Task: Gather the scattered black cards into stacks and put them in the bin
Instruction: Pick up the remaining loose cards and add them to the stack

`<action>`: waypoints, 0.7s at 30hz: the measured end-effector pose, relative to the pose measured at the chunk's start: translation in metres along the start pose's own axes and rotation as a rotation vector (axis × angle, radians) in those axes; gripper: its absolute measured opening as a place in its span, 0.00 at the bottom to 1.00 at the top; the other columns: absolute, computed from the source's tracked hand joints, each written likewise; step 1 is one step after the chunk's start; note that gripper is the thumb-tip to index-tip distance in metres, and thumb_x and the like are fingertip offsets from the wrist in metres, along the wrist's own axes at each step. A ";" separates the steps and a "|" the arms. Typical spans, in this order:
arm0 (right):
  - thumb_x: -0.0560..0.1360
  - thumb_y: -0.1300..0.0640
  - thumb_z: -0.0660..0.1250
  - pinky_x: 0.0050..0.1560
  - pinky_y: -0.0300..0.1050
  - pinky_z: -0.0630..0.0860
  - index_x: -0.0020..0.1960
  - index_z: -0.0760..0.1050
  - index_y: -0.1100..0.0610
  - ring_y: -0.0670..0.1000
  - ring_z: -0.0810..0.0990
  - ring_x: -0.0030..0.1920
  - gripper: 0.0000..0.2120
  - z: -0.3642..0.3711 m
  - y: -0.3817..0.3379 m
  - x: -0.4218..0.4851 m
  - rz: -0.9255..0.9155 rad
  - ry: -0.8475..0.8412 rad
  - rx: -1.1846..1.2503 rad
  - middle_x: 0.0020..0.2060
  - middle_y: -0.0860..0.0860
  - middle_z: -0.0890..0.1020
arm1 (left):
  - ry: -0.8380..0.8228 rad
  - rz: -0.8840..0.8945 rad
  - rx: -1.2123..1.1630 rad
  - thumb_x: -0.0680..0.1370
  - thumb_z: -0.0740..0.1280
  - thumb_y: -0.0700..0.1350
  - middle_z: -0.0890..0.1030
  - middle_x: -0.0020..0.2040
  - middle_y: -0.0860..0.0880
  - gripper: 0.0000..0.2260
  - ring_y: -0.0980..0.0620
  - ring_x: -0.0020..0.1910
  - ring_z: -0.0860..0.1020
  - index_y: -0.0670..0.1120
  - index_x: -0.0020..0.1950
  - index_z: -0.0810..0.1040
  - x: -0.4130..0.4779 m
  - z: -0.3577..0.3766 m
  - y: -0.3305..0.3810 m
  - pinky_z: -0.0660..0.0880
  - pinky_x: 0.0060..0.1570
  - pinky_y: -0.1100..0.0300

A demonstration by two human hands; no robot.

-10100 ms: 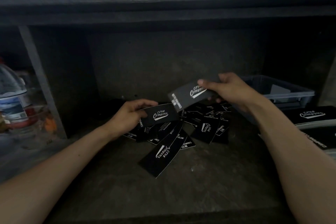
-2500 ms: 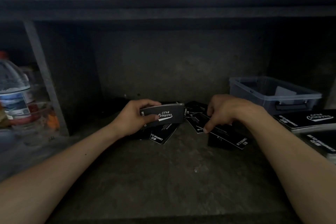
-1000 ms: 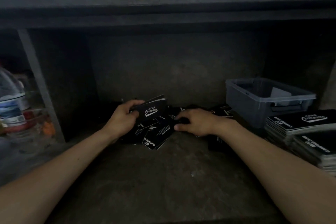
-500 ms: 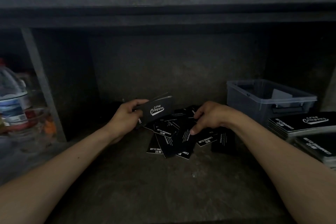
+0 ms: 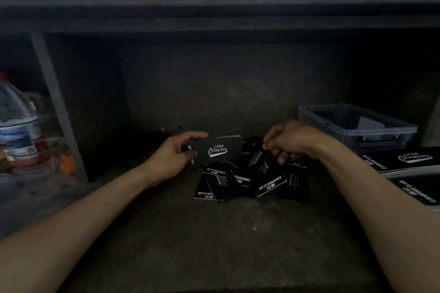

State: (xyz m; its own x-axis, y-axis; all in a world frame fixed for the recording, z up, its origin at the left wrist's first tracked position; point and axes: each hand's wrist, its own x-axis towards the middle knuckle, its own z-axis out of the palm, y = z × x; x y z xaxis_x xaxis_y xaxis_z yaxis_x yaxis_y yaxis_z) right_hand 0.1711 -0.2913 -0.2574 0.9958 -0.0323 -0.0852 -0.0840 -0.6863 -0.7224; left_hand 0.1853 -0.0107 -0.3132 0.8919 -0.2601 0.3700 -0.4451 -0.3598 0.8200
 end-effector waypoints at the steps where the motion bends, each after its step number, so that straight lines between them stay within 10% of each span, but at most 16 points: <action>1: 0.76 0.62 0.68 0.19 0.32 0.64 0.53 0.77 0.59 0.45 0.79 0.22 0.06 -0.001 0.000 0.000 -0.013 -0.008 -0.004 0.27 0.50 0.80 | -0.004 -0.006 0.003 0.79 0.63 0.28 0.83 0.58 0.53 0.23 0.60 0.53 0.81 0.53 0.65 0.77 0.000 0.000 0.001 0.78 0.57 0.65; 8: 0.77 0.60 0.66 0.17 0.33 0.62 0.47 0.77 0.57 0.51 0.84 0.29 0.02 -0.007 0.003 0.009 -0.091 0.172 0.022 0.37 0.50 0.84 | -0.017 -0.019 0.013 0.79 0.62 0.28 0.82 0.58 0.51 0.22 0.58 0.55 0.80 0.49 0.68 0.77 -0.001 0.001 0.003 0.77 0.59 0.64; 15: 0.76 0.48 0.69 0.32 0.37 0.76 0.53 0.78 0.58 0.47 0.86 0.41 0.14 -0.006 0.000 0.000 -0.105 -0.128 0.011 0.43 0.49 0.87 | -0.058 -0.055 -0.049 0.77 0.64 0.29 0.85 0.55 0.53 0.24 0.57 0.54 0.83 0.57 0.61 0.79 0.000 -0.001 0.001 0.78 0.51 0.68; 21: 0.73 0.49 0.73 0.33 0.36 0.71 0.38 0.81 0.50 0.42 0.78 0.25 0.07 0.025 -0.003 0.012 -0.371 0.210 -0.124 0.25 0.45 0.82 | -0.125 0.039 -0.080 0.74 0.75 0.38 0.86 0.56 0.54 0.19 0.56 0.55 0.84 0.50 0.63 0.78 -0.002 0.002 -0.003 0.79 0.53 0.66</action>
State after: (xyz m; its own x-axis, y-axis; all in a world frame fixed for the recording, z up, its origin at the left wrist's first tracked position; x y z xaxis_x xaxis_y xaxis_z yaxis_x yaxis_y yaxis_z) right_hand 0.1826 -0.2713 -0.2739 0.9444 0.0950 0.3147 0.2728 -0.7607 -0.5890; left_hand 0.1847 -0.0112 -0.3176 0.8549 -0.3836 0.3492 -0.4671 -0.2763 0.8399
